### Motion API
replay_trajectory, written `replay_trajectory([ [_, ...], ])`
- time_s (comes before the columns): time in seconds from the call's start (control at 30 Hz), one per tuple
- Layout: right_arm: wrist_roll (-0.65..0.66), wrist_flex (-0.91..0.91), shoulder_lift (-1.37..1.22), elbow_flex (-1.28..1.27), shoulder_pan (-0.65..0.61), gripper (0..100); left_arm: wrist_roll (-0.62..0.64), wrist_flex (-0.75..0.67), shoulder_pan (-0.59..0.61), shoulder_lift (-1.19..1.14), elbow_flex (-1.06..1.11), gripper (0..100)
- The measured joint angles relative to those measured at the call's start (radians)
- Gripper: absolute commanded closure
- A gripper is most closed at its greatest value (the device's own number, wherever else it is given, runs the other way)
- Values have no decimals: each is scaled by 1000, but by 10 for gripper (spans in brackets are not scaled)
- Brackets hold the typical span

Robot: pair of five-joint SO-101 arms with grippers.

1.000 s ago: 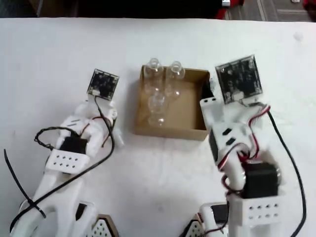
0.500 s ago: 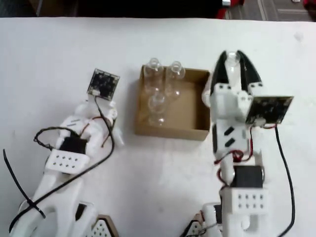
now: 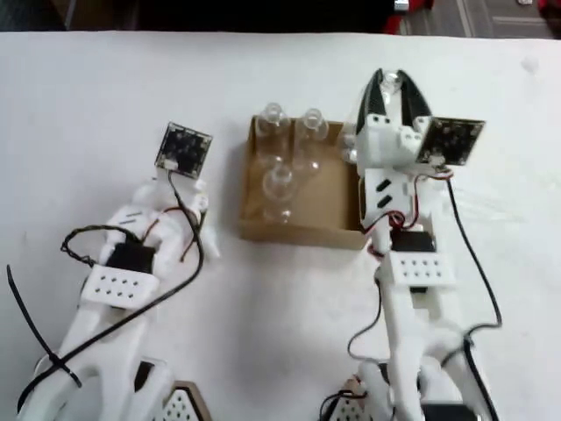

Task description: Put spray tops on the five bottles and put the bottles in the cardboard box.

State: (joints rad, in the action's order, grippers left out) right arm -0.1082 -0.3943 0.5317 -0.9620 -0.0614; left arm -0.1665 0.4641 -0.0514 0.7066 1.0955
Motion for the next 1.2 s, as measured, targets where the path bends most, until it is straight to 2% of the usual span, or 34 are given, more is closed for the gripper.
replay_trajectory([
  [0.33, 0, -381, -377, 0, 3, 981, 0, 0, 0, 0, 0, 976],
  [0.6, 2, -525, -519, 0, 2, 981, 0, 0, 0, 0, 0, 976],
  [0.9, 284, -671, -654, 0, -75, 981, 0, 0, 0, 0, 0, 976],
  [1.2, 308, -902, -899, 25, -74, 981, 0, 0, 0, 0, 0, 976],
])
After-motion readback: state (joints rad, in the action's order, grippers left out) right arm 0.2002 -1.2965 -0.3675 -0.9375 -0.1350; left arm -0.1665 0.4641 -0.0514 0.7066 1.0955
